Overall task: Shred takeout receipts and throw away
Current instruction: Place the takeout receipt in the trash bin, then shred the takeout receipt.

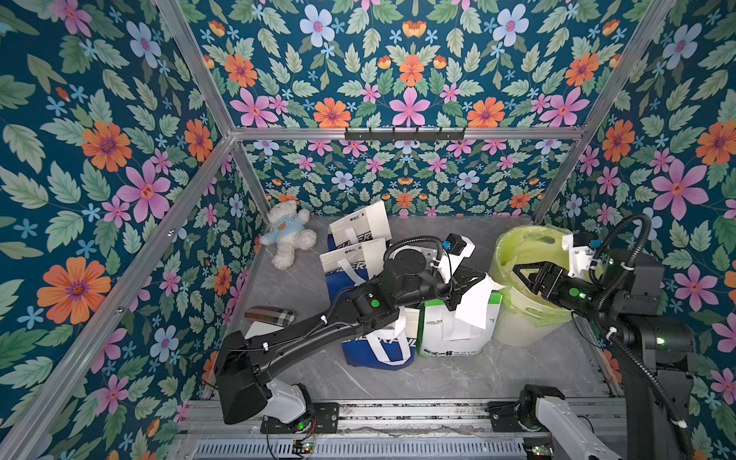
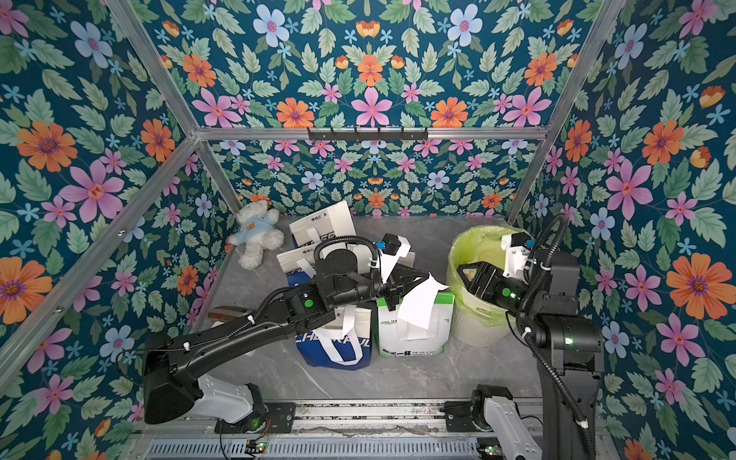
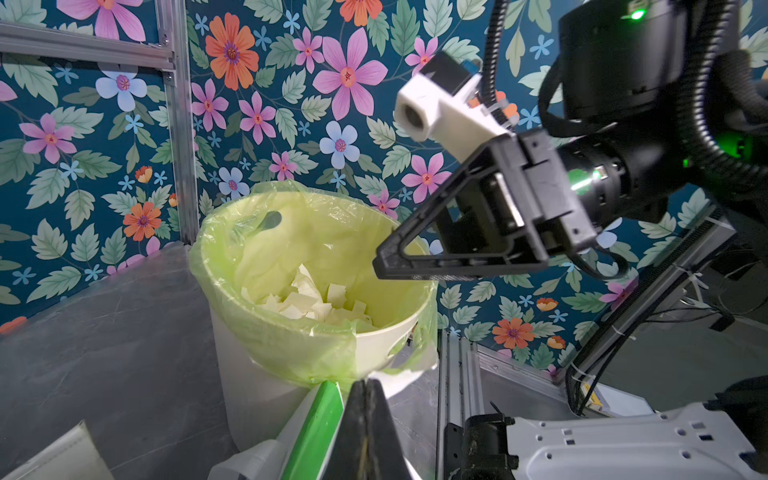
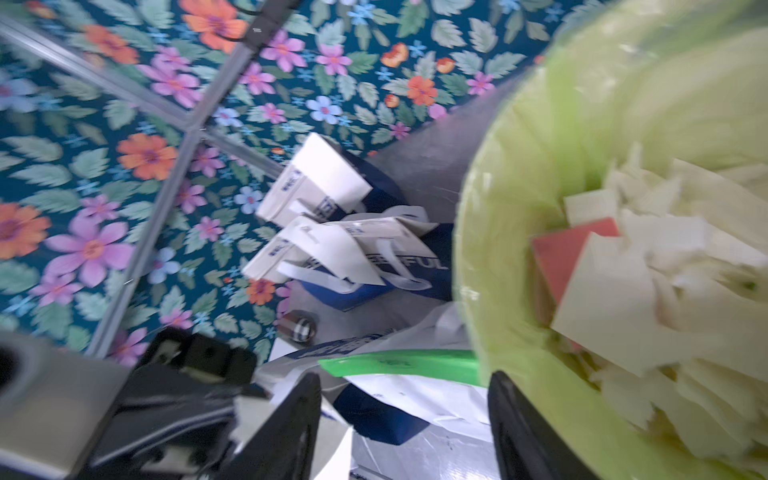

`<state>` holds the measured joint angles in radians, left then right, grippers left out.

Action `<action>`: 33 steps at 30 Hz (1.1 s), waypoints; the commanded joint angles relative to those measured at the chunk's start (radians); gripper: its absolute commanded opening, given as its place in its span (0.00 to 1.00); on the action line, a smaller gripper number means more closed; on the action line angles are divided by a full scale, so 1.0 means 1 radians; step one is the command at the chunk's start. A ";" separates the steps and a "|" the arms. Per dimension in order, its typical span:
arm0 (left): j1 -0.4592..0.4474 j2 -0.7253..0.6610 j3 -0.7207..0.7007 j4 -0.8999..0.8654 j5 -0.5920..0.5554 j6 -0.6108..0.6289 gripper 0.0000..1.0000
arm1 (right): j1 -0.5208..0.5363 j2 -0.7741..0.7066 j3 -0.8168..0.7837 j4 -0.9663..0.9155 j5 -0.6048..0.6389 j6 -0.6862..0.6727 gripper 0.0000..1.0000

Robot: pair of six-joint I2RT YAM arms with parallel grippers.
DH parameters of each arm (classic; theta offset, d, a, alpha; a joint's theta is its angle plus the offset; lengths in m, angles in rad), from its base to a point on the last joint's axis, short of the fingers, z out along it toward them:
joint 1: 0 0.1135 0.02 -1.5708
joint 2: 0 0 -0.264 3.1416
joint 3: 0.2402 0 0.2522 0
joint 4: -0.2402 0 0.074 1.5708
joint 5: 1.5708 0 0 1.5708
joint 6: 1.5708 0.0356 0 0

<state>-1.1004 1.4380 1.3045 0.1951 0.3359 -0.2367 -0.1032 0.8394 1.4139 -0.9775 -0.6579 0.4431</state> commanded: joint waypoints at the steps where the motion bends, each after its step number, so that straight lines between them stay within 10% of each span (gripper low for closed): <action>1: 0.000 -0.011 -0.010 0.044 0.028 0.003 0.00 | 0.002 -0.020 -0.024 0.193 -0.289 0.044 0.61; 14: -0.001 -0.063 -0.055 0.120 0.183 -0.017 0.00 | 0.027 -0.088 -0.171 0.459 -0.554 0.068 0.67; 24: 0.000 -0.063 -0.060 0.143 0.189 -0.021 0.00 | 0.090 -0.085 -0.139 0.279 -0.562 -0.093 0.45; 33: 0.000 -0.058 -0.046 0.130 0.167 -0.015 0.00 | 0.121 -0.090 -0.120 0.100 -0.420 -0.254 0.46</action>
<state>-1.1011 1.3819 1.2488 0.2974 0.5076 -0.2600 0.0135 0.7517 1.2953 -0.8154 -1.1316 0.2676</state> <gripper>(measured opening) 0.050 0.464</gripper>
